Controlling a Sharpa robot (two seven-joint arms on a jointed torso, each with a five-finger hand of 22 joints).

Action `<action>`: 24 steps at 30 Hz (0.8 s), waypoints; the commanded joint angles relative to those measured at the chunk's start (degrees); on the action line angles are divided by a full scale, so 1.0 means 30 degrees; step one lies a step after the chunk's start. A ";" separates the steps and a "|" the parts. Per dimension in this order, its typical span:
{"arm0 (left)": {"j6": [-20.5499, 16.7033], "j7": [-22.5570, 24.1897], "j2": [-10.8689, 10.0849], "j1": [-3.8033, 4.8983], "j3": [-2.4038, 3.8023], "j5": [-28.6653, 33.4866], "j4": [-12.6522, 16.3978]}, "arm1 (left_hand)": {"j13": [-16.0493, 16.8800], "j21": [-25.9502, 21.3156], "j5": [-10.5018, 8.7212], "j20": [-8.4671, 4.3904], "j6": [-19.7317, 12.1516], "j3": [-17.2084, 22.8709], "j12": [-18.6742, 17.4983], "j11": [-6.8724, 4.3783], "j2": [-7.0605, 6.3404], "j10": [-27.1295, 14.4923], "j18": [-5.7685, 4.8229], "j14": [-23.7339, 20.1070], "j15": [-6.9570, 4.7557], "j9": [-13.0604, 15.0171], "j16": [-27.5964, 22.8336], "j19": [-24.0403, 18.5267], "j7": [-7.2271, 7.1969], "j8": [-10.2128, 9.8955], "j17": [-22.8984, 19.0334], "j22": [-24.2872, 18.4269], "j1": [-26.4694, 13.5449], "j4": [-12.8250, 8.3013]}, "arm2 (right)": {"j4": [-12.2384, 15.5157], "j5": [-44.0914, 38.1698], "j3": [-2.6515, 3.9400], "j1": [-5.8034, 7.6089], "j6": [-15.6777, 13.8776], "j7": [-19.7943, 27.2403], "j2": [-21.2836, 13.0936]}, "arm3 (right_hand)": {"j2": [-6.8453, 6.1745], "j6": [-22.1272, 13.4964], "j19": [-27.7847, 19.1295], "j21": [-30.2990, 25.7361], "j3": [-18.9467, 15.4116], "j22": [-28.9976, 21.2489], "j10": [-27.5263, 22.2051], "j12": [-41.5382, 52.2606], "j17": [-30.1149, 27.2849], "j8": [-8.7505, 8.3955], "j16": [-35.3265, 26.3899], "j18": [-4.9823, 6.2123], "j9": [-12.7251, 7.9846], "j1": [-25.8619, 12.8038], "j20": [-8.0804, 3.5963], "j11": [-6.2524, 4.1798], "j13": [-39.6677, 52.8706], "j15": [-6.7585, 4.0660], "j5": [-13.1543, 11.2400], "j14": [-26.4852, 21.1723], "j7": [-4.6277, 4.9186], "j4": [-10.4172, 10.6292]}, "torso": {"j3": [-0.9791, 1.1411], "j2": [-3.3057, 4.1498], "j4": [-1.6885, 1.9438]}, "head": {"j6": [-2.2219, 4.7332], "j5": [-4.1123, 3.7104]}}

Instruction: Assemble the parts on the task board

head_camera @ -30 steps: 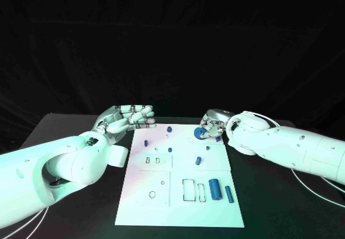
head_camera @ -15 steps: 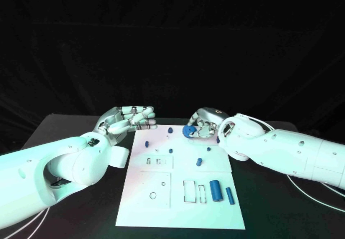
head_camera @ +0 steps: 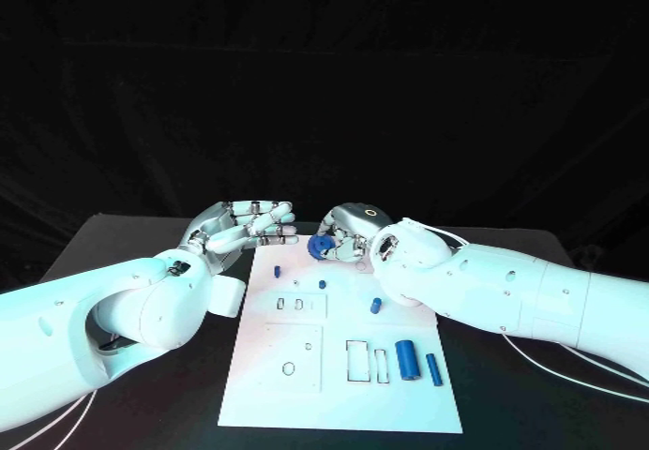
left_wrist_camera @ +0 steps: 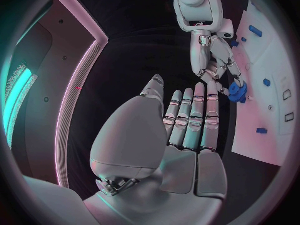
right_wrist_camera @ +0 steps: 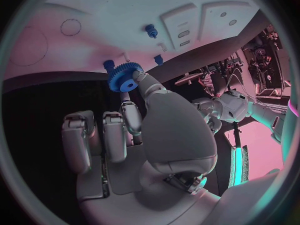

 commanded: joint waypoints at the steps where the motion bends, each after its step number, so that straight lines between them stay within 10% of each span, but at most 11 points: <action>1: 0.0376 0.0061 0.0067 0.0024 0.0016 0.0037 0.0019 | -0.0008 0.0065 -0.0105 0.0061 -0.0012 -0.0105 -0.0076 0.0020 -0.0040 -0.0067 0.0094 -0.0074 -0.0007 -0.0002 -0.0104 0.0076 0.0106 -0.0109 0.0023 -0.0021 0.0005 -0.0031 | -0.0391 -0.0821 -0.0019 -0.0164 -0.0092 -0.0361 0.0319 | -0.0030 0.0497 0.2066 0.0102 0.0140 0.5029 0.0086 0.0047 0.3295 0.0216 0.0111 -0.0126 0.0080 -0.0210 -0.0132 -0.0031 -0.0020 -0.0089 -0.0076 0.1616 -0.0344 0.0005 | 0.0003 -0.0001 -0.0011 | -0.0039 -0.0034; 24: 0.0344 0.0029 0.0082 0.0024 0.0016 0.0037 0.0018 | -0.0012 0.0063 -0.0103 0.0062 -0.0027 -0.0118 -0.0118 0.0029 -0.0013 -0.0093 0.0095 -0.0069 -0.0003 -0.0003 -0.0131 0.0079 0.0117 -0.0139 0.0031 -0.0032 0.0032 -0.0039 | -0.1333 -0.0776 -0.0138 -0.0680 0.0685 -0.0425 0.1247 | -0.0499 0.0062 0.2066 0.0102 0.0538 0.5029 -0.0213 -0.0284 0.3193 -0.0125 0.0066 -0.0126 -0.0072 -0.0810 -0.0056 0.0135 -0.0301 0.0034 -0.0553 0.1588 -0.0149 0.0170 | 0.0023 -0.0002 -0.0048 | -0.0174 0.0081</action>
